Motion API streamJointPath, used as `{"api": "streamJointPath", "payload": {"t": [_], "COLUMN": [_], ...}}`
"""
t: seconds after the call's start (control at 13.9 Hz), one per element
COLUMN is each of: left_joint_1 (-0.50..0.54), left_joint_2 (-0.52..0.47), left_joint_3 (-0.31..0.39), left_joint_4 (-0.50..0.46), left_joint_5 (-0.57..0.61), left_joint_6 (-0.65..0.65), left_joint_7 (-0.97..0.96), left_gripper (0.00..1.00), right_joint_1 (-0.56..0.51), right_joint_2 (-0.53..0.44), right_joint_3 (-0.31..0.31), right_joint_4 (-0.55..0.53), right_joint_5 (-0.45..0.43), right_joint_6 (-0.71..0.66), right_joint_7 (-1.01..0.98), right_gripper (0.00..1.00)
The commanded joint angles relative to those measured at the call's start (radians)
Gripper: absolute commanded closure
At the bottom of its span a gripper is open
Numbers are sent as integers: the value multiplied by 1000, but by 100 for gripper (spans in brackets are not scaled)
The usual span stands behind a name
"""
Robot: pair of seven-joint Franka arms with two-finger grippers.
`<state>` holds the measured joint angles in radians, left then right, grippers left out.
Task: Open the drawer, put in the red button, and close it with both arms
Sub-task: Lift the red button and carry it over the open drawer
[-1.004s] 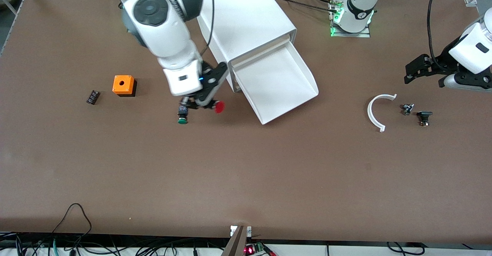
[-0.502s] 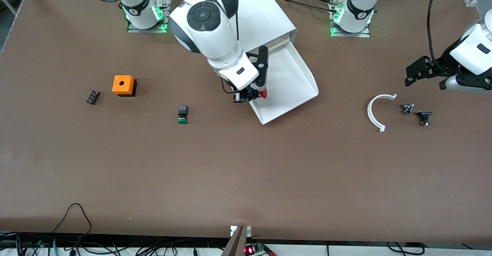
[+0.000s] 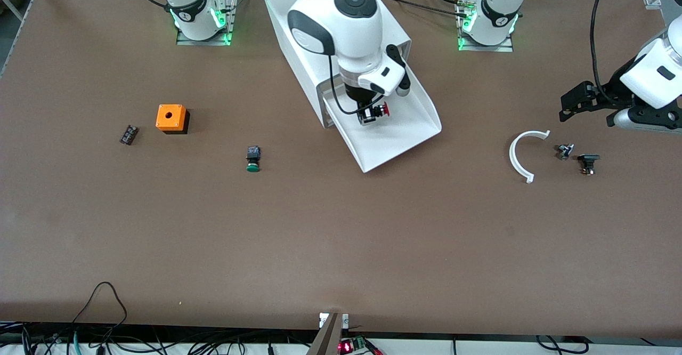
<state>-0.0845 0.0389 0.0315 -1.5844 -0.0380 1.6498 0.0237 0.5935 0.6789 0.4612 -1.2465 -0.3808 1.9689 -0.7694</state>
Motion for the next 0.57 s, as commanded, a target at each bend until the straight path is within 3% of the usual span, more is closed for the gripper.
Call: {"api": "streamJointPath", "payload": {"t": [0.0, 0.5], "left_joint_1": [-1, 0], "left_joint_2": [1, 1], "left_joint_3": [-1, -1], "left_joint_4": [6, 3], "left_joint_5": [29, 21], "left_joint_6": [2, 1], "left_joint_7": [7, 7], "left_gripper": [0, 0], "right_joint_1": [37, 58], "right_joint_2": [57, 103], "right_joint_3": [-6, -21], "right_joint_4": [47, 41], "right_joint_5": [-41, -38], "right_joint_6": [-25, -13], "right_joint_7": [-36, -19], "right_gripper": [75, 70]}}
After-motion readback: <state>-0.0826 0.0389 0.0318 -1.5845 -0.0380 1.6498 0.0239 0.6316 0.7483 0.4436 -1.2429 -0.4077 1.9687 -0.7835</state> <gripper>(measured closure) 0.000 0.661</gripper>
